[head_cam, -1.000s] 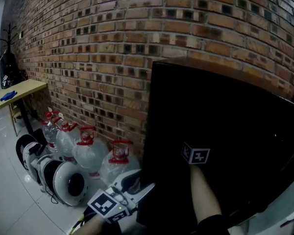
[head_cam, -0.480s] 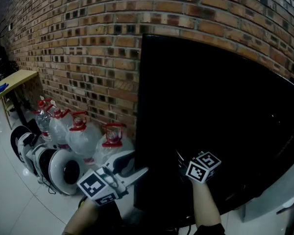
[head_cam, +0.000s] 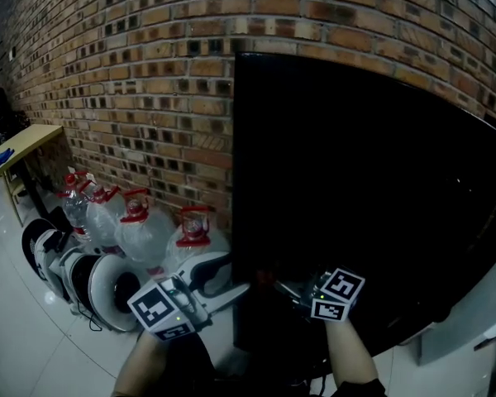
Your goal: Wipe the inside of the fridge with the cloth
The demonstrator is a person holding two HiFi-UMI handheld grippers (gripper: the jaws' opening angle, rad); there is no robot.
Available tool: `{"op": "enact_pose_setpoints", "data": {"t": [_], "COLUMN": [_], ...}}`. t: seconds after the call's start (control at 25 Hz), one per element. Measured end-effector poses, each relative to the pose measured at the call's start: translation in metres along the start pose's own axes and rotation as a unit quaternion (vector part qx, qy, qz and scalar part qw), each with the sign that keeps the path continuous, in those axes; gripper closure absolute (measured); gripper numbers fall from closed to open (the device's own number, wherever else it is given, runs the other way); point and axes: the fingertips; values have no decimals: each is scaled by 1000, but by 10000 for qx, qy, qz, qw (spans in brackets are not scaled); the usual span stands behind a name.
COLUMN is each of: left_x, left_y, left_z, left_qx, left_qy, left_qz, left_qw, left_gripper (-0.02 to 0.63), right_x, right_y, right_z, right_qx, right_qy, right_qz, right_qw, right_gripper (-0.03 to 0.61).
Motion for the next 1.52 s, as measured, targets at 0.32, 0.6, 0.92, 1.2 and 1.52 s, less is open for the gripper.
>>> {"op": "enact_pose_setpoints", "data": {"t": [0.32, 0.6, 0.92, 1.2, 1.52], "left_x": [-1, 0, -3, -2, -3], "left_y": [7, 8, 6, 5, 5], "left_z": [1, -3, -3, -3, -4], "left_qx": [210, 182, 130, 154, 166], "left_qy": [103, 242, 279, 333, 442], "left_qz": [-110, -159, -194, -188, -117], "left_qw": [9997, 9994, 9993, 9992, 9988], "left_gripper": [368, 368, 368, 369, 369], "right_x": [37, 116, 169, 205, 247], "right_y": [6, 8, 7, 2, -18], "right_z": [2, 3, -1, 3, 7], "right_qx": [304, 205, 189, 127, -243], "right_qy": [-649, -1752, -2390, -2738, -3384], "right_qz": [-115, -153, -58, -84, -309], "right_qw": [9974, 9842, 9708, 9617, 9402], "right_gripper": [505, 505, 505, 505, 506]}}
Point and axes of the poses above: the fingertips, and each gripper's own axes: z backward along the fingers, x to its right, y out of its top, and after that the axes turned 1 degree about y, right-handed
